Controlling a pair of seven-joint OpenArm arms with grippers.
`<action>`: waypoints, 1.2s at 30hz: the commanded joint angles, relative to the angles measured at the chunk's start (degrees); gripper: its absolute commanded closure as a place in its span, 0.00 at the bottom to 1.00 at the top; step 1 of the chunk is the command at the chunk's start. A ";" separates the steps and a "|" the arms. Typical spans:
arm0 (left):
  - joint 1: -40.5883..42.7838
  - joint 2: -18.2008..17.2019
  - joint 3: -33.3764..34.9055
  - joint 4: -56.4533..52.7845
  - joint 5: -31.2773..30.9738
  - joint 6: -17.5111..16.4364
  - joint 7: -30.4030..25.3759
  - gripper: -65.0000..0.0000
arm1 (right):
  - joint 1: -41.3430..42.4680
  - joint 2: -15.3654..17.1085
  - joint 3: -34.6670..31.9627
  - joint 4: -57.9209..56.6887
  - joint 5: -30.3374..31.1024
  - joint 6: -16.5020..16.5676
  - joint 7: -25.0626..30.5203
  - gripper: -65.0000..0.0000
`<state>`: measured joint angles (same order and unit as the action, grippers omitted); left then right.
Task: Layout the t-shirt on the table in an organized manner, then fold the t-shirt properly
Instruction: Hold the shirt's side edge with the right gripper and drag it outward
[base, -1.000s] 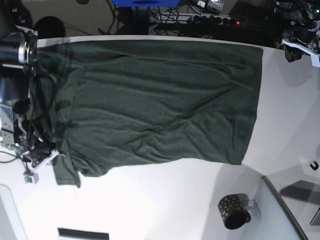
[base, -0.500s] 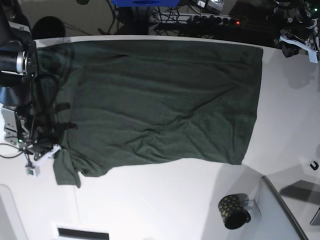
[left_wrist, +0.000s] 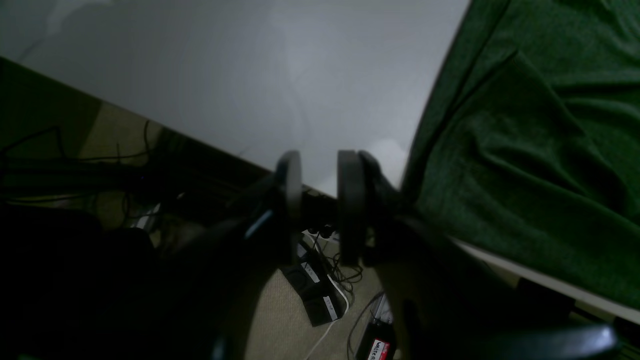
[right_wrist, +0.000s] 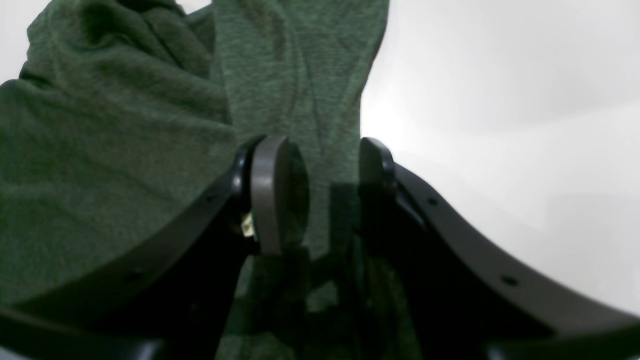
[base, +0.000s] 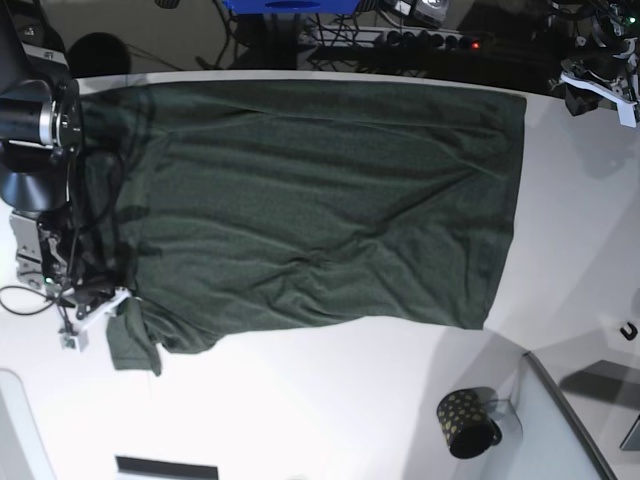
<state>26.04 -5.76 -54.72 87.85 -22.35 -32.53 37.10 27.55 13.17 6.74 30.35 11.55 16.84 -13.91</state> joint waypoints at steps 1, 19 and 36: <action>0.38 -0.88 -0.53 0.81 -0.46 -0.04 -1.01 0.80 | 1.50 0.77 -0.02 0.64 0.45 -0.27 1.12 0.66; 0.46 -0.97 -0.62 0.81 -0.46 -0.04 -1.01 0.80 | 1.50 0.85 -0.02 0.46 0.36 -0.45 0.86 0.67; 0.46 -0.97 -0.62 0.81 -0.46 -0.04 -1.01 0.80 | 0.71 0.85 0.25 0.82 0.36 -0.45 0.94 0.73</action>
<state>26.06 -5.89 -54.83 87.85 -22.35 -32.53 37.08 26.74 13.30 6.76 30.00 11.53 16.71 -13.93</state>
